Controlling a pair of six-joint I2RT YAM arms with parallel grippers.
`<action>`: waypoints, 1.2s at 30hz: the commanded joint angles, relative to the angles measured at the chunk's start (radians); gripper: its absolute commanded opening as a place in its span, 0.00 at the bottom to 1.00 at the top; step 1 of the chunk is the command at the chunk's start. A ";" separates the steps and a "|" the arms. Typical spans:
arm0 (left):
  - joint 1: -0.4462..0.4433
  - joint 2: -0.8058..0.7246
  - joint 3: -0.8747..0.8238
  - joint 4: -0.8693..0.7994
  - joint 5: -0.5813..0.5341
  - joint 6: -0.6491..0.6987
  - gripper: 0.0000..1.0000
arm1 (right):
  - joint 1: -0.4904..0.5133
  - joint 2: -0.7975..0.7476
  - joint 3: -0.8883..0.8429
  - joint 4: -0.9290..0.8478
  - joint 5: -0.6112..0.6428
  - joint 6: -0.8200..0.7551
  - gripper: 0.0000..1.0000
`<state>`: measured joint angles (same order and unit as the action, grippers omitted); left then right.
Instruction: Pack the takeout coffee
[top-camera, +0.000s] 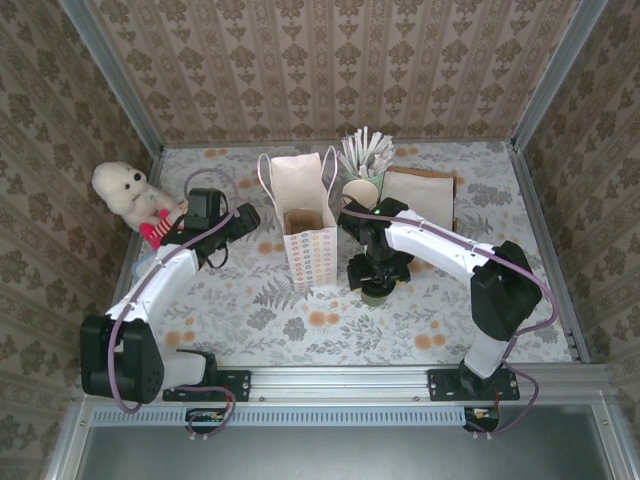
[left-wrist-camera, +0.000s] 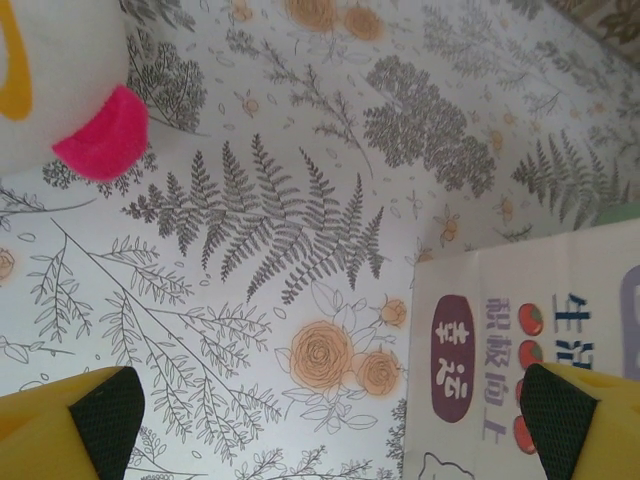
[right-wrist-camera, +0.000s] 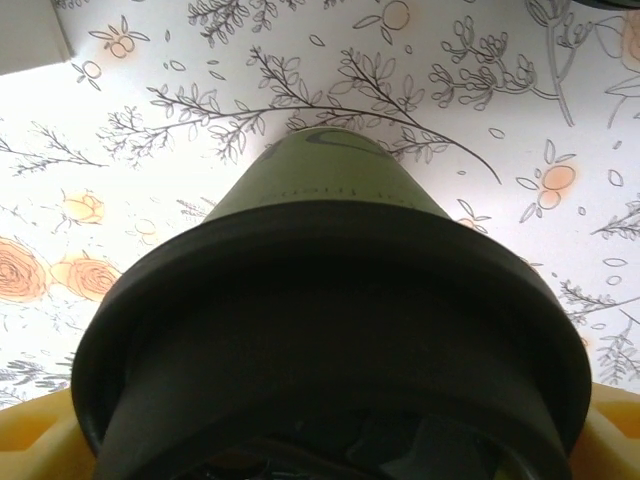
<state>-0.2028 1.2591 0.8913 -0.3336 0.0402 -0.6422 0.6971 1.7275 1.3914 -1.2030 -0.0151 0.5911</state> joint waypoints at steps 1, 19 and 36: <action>0.024 -0.036 0.072 0.009 0.067 0.005 1.00 | -0.002 -0.070 -0.011 -0.071 0.032 -0.048 0.70; 0.012 -0.053 0.374 -0.147 0.119 0.120 1.00 | -0.016 -0.215 0.162 -0.274 0.080 -0.130 0.62; -0.015 0.513 0.968 -0.385 0.676 0.928 0.90 | 0.007 -0.235 0.361 -0.389 0.122 -0.120 0.59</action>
<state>-0.2047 1.7435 1.7733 -0.5941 0.5831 0.0521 0.6968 1.5219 1.7531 -1.5417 0.0761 0.4675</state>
